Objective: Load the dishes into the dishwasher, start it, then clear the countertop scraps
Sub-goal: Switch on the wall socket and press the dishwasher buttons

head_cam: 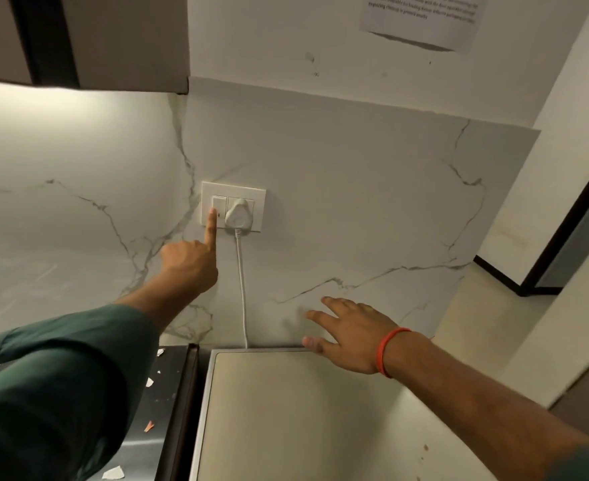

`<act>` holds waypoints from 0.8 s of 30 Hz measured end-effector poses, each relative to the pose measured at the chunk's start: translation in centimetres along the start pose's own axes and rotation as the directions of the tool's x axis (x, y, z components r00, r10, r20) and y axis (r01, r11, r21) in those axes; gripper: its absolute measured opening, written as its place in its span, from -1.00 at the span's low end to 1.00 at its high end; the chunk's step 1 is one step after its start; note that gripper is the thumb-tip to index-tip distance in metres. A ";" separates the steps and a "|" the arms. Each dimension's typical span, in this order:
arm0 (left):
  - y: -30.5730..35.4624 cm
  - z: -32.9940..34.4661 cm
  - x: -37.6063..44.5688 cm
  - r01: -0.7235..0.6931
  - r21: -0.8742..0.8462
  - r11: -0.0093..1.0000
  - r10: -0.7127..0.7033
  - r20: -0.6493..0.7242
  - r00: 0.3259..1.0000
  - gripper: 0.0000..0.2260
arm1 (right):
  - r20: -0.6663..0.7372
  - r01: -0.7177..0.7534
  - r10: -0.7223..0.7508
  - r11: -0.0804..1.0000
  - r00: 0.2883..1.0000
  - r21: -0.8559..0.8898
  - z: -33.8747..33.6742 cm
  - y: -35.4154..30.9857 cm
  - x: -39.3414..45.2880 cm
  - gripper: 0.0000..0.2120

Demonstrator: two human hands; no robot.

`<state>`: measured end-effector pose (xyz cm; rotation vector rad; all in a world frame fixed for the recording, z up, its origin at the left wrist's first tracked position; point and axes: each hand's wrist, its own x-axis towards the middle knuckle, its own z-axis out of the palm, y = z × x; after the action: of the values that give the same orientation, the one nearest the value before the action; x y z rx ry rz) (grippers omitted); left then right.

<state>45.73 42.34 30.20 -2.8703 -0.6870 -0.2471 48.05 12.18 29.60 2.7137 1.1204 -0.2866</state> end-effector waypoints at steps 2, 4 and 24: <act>-0.5 0.2 0.3 0.011 0.065 0.998 -0.011 0.004 1.000 -0.11 | 0.010 -0.002 0.002 1.000 1.000 -0.015 0.0 -0.3 0.0 -0.30; -0.9 0.3 0.4 0.018 0.086 0.996 -0.018 0.003 1.000 -0.10 | 0.015 -0.009 0.009 1.000 1.000 -0.019 -0.1 -0.8 0.0 -0.22; -1.3 -2.2 -8.3 -0.103 -0.083 0.991 0.105 0.011 0.994 -0.20 | -0.076 0.063 -0.069 0.994 0.995 -0.086 -1.5 -6.4 -2.9 -0.34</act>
<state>37.54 39.44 30.79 -2.9788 -0.5396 -0.2446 41.59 15.05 31.17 2.6396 1.2165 -0.1400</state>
